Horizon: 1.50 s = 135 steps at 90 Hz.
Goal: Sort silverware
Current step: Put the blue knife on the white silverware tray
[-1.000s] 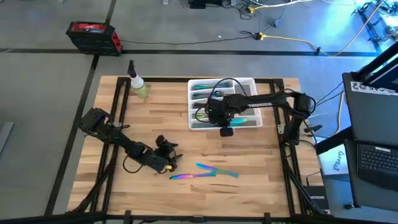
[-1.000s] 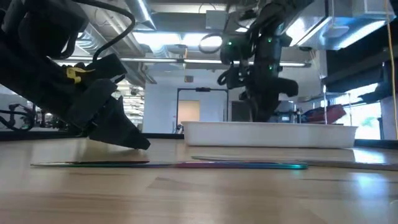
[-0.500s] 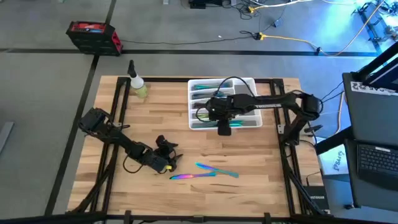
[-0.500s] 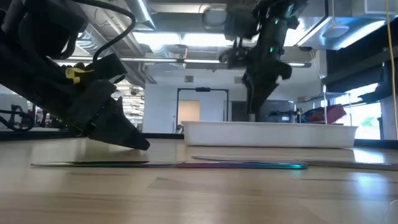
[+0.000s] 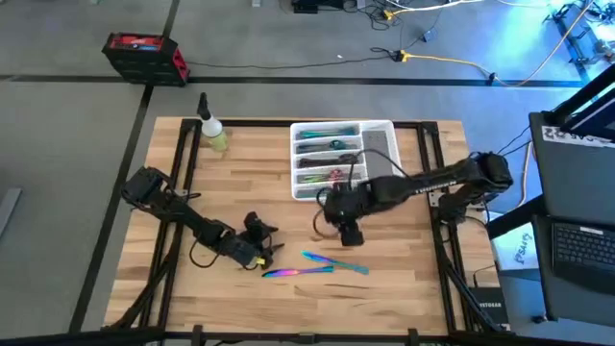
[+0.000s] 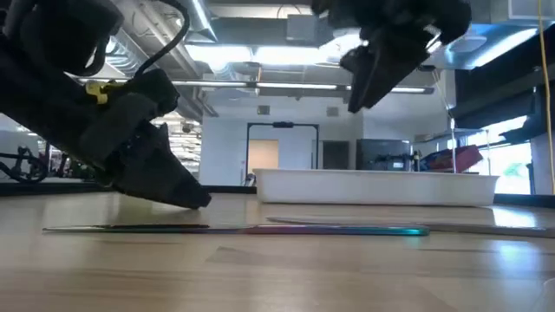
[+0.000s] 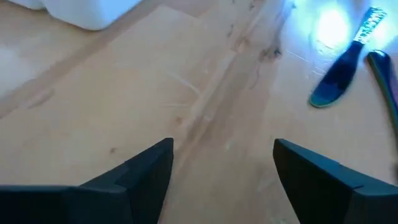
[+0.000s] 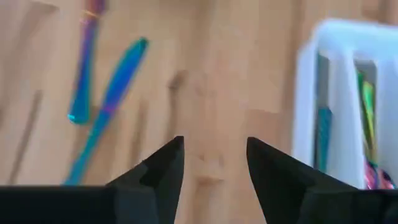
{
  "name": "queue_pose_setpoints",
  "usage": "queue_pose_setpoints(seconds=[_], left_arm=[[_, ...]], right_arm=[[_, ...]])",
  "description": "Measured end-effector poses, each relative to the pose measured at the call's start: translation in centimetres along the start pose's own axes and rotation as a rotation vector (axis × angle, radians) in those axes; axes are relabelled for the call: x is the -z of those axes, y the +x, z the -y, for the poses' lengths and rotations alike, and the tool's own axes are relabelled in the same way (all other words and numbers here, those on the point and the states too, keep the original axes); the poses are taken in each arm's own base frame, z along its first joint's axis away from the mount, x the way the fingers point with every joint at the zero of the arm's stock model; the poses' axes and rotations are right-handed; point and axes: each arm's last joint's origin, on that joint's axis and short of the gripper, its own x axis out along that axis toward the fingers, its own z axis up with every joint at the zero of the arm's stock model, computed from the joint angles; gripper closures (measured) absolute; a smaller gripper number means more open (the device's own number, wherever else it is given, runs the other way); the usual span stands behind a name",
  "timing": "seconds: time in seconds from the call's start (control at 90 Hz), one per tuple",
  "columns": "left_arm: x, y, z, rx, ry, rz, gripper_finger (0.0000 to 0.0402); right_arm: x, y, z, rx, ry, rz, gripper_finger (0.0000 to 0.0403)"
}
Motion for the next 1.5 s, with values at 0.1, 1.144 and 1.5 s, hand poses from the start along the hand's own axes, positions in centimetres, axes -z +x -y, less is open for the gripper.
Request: queue_pose_setpoints(seconds=[0.1,1.144,1.5], left_arm=[[0.1,-0.3,0.4,0.034,0.007,-0.004,0.0139],[0.4,-0.6,0.7,0.06,0.055,-0.017,0.0139],[0.5,-0.7,0.8,0.064,0.062,-0.019,0.0139]], right_arm=[[-0.6,0.0,-1.9,-0.025,-0.034,0.059,0.0245],[-1.9,13.0,-5.1,-0.338,-0.27,0.158,0.0402],[-1.6,13.5,-4.4,-0.285,-0.259,0.133,0.0402]])
